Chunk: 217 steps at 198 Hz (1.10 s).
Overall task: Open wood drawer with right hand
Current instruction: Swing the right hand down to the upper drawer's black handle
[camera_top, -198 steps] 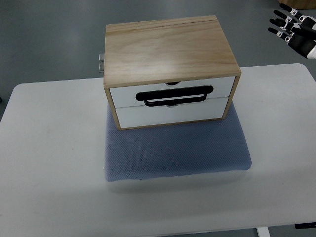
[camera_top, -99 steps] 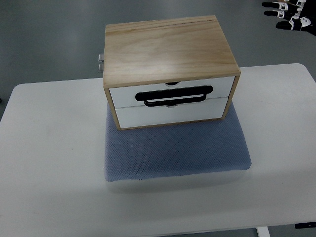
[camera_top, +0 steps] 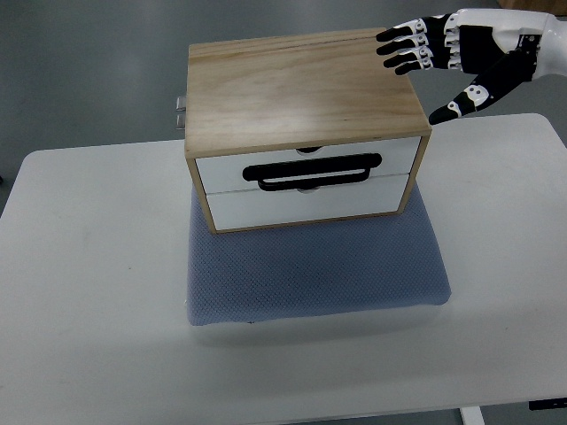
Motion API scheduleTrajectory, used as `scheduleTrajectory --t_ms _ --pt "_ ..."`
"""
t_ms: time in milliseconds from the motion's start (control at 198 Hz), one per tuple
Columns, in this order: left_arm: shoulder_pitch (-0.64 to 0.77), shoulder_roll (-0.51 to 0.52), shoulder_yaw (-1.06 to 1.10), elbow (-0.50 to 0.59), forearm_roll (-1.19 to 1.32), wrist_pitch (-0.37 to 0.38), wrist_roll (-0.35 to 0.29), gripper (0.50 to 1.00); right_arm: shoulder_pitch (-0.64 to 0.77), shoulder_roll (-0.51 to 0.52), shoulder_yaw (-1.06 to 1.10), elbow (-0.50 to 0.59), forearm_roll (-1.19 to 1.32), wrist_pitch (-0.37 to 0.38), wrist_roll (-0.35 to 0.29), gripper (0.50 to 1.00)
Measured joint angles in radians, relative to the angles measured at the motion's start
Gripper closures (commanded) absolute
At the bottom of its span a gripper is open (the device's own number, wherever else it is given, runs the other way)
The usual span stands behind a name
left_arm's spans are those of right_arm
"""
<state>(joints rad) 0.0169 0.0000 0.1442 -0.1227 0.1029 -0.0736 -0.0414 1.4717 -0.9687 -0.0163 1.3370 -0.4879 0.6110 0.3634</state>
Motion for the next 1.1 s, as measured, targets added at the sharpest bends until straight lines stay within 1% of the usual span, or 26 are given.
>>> scheduleTrajectory --t_ms 91,218,415,542,693,926,1098 --pt "0.000 0.000 0.000 0.000 0.000 0.000 0.000 0.500 0.036 0.027 -0.014 0.042 -0.041 0.000 -0.004 0.556" --pt "0.000 0.000 0.000 0.000 0.000 0.000 0.000 0.500 0.050 0.083 -0.017 0.101 -0.127 0.000 -0.014 0.556" --pt "0.000 0.000 0.000 0.000 0.000 0.000 0.000 0.500 0.059 0.180 -0.019 0.115 -0.195 0.000 -0.049 0.556" --pt "0.000 0.000 0.000 0.000 0.000 0.000 0.000 0.500 0.059 0.219 -0.045 0.103 -0.219 0.000 -0.058 0.556" --pt "0.000 0.000 0.000 0.000 0.000 0.000 0.000 0.500 0.050 0.257 -0.088 0.060 -0.240 0.000 -0.058 0.556" --pt "0.000 0.000 0.000 0.000 0.000 0.000 0.000 0.500 0.026 0.271 -0.105 -0.017 -0.247 0.000 -0.057 0.556" --pt "0.000 0.000 0.000 0.000 0.000 0.000 0.000 0.500 0.014 0.283 -0.105 -0.042 -0.248 0.000 -0.057 0.556"
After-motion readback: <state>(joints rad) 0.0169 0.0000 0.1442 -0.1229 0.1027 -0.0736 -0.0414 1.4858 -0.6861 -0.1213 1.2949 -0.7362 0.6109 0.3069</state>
